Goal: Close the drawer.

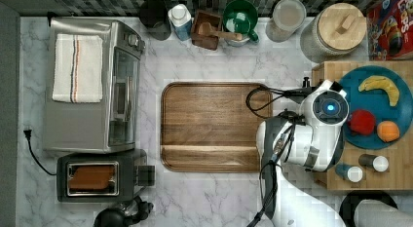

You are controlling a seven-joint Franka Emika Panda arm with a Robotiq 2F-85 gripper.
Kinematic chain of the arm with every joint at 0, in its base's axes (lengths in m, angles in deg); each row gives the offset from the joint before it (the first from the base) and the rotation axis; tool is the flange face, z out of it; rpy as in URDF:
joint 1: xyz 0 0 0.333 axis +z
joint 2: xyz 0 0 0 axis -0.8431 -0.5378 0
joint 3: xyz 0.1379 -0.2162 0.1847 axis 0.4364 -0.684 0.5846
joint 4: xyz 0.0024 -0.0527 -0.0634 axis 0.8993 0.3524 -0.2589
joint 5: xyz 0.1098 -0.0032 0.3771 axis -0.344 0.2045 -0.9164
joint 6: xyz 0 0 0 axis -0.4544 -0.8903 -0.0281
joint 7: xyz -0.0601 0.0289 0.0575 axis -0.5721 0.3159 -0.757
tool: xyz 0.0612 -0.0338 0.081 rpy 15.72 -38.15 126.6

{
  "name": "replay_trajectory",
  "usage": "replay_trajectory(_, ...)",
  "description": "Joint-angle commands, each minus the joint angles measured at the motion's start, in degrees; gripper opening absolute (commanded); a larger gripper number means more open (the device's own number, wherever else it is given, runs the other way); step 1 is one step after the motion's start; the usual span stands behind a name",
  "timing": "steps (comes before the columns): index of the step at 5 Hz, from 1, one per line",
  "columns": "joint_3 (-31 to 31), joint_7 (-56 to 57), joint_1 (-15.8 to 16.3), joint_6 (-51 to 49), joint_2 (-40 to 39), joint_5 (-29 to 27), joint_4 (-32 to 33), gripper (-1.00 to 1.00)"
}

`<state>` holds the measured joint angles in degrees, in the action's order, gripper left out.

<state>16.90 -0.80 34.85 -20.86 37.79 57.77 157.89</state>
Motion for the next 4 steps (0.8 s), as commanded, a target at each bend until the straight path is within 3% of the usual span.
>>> replay_trajectory(1,-5.16,-2.51,-3.33,-0.73,2.87,2.33,-4.97,-1.00)
replay_trajectory(4,-6.51,-2.19,-2.02,-0.64,2.83,1.84,-4.95,-1.00)
